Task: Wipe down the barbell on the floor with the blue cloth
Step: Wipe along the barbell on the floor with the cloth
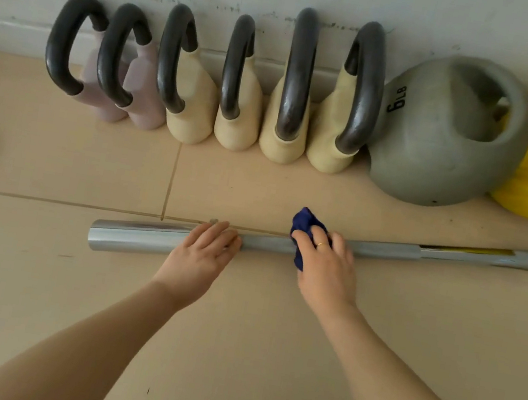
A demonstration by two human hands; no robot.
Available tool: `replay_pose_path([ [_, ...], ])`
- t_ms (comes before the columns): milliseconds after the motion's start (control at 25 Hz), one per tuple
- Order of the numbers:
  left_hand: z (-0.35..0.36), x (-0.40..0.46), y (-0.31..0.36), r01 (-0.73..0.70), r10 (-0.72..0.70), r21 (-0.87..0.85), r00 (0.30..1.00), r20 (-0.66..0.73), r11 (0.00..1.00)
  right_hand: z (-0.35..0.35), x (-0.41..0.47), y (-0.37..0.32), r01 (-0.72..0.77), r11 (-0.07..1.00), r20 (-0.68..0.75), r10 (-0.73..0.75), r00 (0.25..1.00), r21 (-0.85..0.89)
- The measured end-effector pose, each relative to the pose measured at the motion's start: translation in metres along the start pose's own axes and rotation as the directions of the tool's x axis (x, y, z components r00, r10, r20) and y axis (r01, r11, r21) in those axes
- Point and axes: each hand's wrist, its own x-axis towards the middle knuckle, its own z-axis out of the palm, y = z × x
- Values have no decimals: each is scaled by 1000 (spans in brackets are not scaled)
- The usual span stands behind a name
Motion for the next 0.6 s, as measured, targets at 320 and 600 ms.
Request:
replay_pose_path([
  [320, -16, 40, 57, -112, 112, 11, 994, -6, 994, -1, 4, 37, -193, 979, 2, 193, 981, 64],
  [600, -5, 80, 85, -129, 128, 15, 991, 31, 992, -6, 3, 138, -418, 908, -10, 418, 908, 29],
])
